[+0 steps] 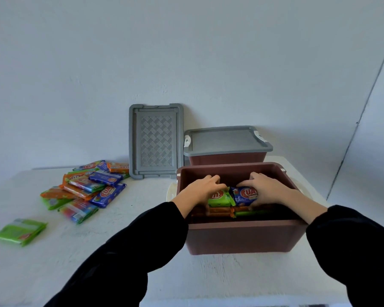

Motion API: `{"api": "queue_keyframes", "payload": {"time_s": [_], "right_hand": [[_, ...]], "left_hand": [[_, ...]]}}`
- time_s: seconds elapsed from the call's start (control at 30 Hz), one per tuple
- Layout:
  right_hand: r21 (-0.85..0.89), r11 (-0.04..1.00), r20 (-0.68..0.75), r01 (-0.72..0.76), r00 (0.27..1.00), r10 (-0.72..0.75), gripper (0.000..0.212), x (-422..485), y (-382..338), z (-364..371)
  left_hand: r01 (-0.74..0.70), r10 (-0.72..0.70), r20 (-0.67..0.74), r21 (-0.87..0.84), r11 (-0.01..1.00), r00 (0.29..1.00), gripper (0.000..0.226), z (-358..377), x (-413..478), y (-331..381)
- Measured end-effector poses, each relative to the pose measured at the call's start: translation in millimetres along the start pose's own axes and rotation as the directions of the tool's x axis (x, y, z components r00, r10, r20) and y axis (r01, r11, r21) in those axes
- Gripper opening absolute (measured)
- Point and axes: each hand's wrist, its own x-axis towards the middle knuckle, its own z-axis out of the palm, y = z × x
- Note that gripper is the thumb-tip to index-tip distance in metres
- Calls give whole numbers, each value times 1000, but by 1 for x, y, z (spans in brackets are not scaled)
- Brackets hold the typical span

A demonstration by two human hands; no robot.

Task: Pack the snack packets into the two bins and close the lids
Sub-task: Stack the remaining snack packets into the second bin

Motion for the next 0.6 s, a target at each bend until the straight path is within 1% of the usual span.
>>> {"api": "queue_keyframes", "payload": {"time_s": [0.07, 0.17, 0.23, 0.3, 0.37, 0.47, 0.53, 0.6], "right_hand": [[127, 992, -51, -21, 998, 28, 66, -2, -3, -9], [318, 948, -165, -5, 984, 61, 57, 2, -17, -28], [364, 931, -209, 37, 977, 43, 55, 12, -38, -44], [393, 916, -252, 81, 968, 22, 54, 25, -59, -58], [395, 908, -285, 142, 958, -26, 55, 42, -85, -69], [360, 899, -321, 251, 938, -133, 55, 78, -143, -82], [348, 884, -318, 311, 927, -201, 57, 101, -184, -86], [343, 869, -285, 357, 921, -266, 58, 123, -223, -86]], "left_hand": [[7, -13, -37, -146, 989, 999, 79, -3, -1, -5], [-2, -80, -208, -368, 930, 975, 48, -12, -14, -23], [1, -175, -320, -476, 879, 931, 35, -19, -32, -48], [0, -251, -390, -540, 842, 886, 29, -24, -51, -71], [27, -310, -423, -555, 831, 852, 26, -26, -73, -94], [120, -439, -438, -587, 801, 785, 27, -20, -120, -138], [205, -520, -412, -602, 772, 748, 27, -12, -153, -166], [286, -587, -370, -612, 737, 720, 26, -3, -185, -192]]}}
